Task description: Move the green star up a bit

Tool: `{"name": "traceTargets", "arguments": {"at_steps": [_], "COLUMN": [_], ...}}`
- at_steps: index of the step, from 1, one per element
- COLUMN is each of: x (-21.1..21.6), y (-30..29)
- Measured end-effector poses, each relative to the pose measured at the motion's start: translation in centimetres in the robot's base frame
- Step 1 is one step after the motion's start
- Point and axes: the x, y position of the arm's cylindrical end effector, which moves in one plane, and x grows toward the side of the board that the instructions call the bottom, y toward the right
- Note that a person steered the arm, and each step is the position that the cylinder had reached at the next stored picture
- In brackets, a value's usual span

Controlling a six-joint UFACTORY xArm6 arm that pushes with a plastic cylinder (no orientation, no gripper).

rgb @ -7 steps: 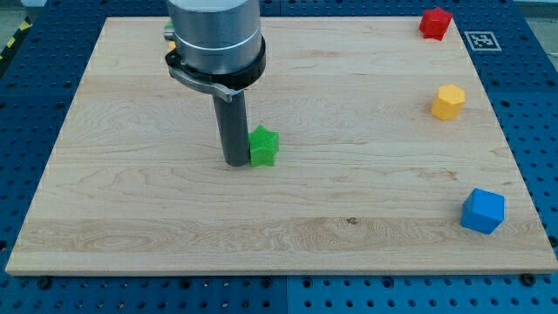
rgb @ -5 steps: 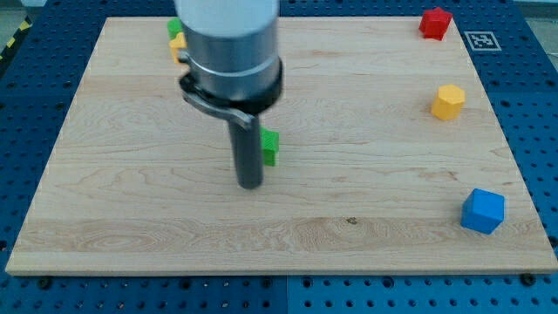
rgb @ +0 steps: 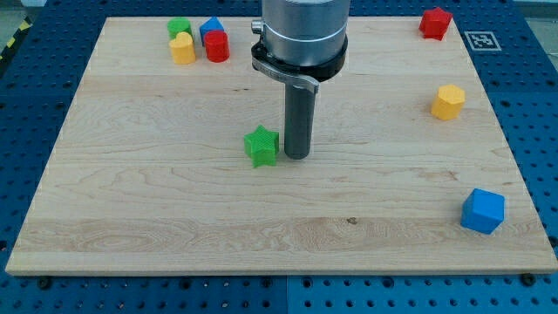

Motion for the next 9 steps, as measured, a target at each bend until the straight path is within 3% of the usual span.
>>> {"name": "traceTargets", "arguments": {"at_steps": [2,3,4,6,9], "x": [0.0,3.2,5.2,0.8,0.8], "y": [-0.4,0.5,-3.2,-4.0,-4.2]}}
